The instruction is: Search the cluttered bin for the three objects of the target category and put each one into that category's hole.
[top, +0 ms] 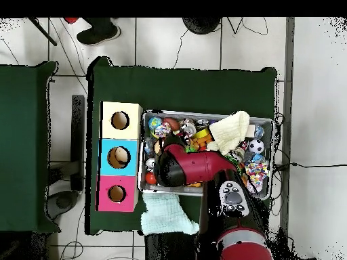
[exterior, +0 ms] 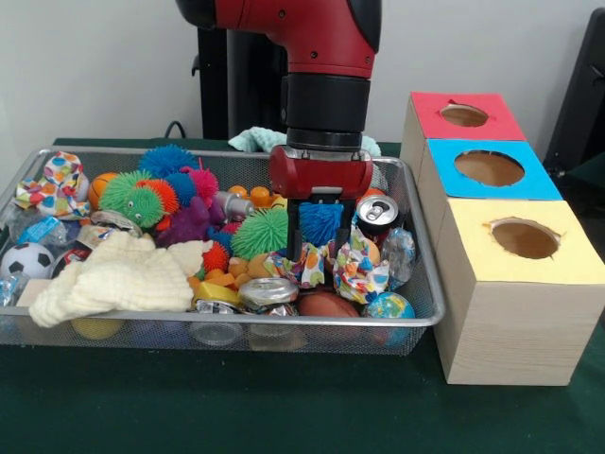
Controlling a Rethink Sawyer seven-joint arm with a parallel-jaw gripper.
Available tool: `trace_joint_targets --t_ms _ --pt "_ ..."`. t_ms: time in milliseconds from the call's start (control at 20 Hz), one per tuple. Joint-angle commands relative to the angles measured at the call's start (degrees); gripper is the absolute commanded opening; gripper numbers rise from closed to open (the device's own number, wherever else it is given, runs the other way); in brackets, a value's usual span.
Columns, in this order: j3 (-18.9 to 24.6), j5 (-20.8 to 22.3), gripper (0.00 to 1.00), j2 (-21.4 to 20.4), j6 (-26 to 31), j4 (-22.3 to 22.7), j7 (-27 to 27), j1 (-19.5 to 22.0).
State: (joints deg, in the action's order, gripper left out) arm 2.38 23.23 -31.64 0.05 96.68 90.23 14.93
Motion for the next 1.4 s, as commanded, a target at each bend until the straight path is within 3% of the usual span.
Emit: trace_joint_targets --t_ms 50,550,1400 --pt "1.04 3.1 1.0 1.83 3.47 -3.7 2.46 -0.41" --pt "-1.57 1.2 1.0 2.19 6.75 -4.17 3.32 -2.47" --pt "-3.9 0.49 1.0 0.61 5.98 -1.79 4.76 -4.25"
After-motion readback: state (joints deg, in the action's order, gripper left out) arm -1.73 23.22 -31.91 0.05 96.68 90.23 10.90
